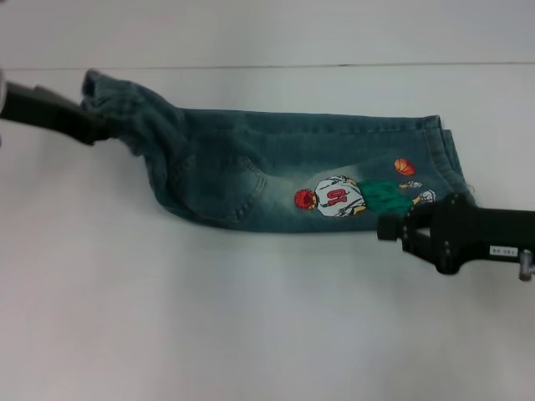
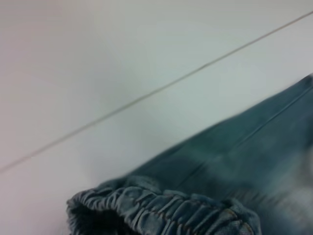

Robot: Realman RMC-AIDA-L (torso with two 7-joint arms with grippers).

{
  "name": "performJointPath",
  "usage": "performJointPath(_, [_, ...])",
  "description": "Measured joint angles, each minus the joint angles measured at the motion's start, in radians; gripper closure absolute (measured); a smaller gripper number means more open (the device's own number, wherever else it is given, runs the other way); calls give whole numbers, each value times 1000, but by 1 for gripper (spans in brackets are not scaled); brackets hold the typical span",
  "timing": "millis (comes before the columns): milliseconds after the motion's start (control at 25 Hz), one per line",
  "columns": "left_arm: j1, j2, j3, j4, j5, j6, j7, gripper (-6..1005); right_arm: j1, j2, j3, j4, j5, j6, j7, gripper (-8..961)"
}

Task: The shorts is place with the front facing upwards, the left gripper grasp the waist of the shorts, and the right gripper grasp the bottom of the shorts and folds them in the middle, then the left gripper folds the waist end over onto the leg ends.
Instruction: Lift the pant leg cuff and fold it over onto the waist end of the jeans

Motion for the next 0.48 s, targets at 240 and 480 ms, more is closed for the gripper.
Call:
performJointPath(240, [-64,6,-1,25,-90,83,-5,918,-2,41,52,29,102,125,-16,866])
performJointPath(480, [-135,6,0,25,-158,96,-37,918,28,65,54,221,305,326,-265,920])
